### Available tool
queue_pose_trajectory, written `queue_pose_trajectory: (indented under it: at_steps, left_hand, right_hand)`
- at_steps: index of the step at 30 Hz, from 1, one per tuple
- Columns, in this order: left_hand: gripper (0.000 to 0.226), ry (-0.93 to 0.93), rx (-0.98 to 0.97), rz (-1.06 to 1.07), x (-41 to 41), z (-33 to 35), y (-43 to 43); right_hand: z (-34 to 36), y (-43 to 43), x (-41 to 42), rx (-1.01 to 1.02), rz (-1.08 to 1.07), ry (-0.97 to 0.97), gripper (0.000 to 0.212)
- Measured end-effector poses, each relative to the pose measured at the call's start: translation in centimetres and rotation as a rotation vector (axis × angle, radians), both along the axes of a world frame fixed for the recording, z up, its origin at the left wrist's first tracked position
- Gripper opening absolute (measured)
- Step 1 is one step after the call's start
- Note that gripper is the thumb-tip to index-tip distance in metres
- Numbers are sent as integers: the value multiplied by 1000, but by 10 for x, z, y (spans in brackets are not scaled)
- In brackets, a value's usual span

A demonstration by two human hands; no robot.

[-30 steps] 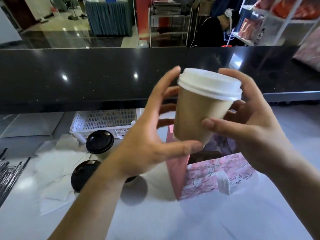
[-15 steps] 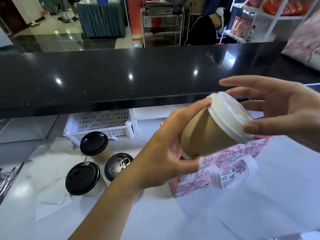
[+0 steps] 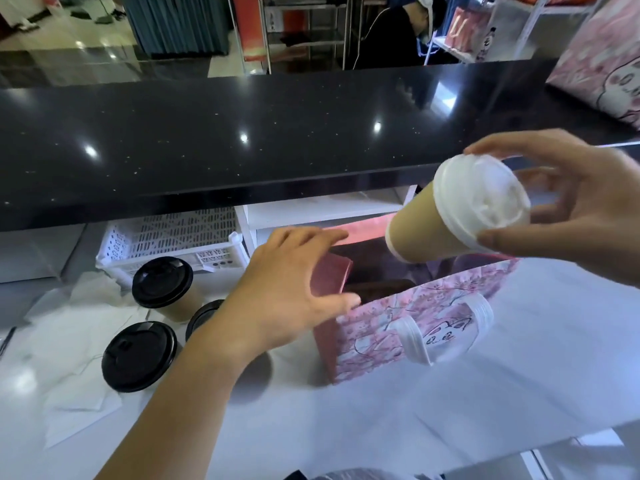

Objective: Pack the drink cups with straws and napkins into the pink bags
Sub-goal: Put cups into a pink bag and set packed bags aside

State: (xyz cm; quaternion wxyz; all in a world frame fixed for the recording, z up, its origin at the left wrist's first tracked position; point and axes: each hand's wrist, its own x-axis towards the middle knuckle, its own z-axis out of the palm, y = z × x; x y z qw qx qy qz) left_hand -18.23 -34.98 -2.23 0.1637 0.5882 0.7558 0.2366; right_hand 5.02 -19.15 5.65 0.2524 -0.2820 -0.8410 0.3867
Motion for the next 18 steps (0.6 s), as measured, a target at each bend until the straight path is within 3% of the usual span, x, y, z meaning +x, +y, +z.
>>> queue_pose_trajectory:
  at_steps: [6,11,18]
  left_hand:
    - [119,55,-176,-114,4,-2,-7]
    - [130,42,-213,-147,3,-2,-6]
    - [131,16,-242,-152,3,0,-4]
  right_hand:
    - [-19,-10,-14,103,71,-354,78]
    - [-47,-25,-35,301,188,-556,74]
    - [-90,-22,-78,395,288,-674,69]
